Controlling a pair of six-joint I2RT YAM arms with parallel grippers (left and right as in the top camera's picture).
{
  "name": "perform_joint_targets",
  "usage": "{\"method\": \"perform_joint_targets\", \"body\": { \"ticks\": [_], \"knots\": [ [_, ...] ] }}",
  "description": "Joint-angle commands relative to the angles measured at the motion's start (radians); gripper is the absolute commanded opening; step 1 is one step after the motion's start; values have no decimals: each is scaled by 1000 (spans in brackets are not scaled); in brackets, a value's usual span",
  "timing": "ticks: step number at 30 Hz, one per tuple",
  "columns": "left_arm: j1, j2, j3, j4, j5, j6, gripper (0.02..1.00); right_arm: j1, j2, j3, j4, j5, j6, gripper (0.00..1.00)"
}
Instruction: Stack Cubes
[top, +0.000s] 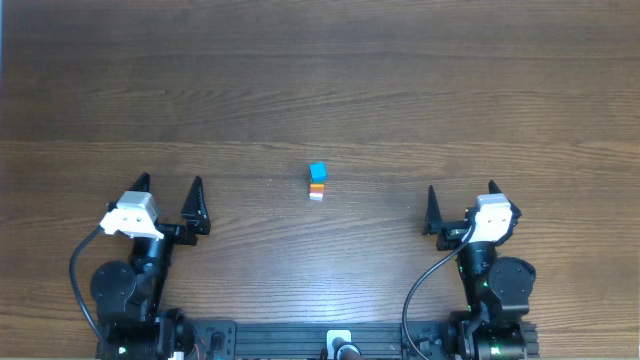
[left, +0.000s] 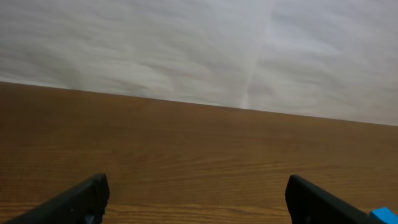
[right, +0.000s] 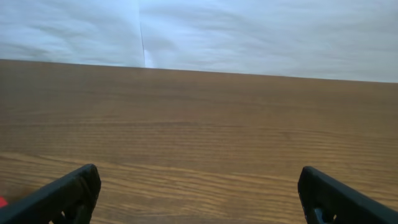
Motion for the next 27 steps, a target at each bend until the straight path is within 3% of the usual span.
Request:
{"method": "perform_joint_targets", "body": {
  "ticks": [1,27],
  "knots": [
    [-4,-6,-5,4,7,17,915,-9,-8,-52,61,-15,-11,991],
    [-4,-6,-5,4,7,17,915,-43,-8,-72,102,-11,-10,993]
  ]
}}
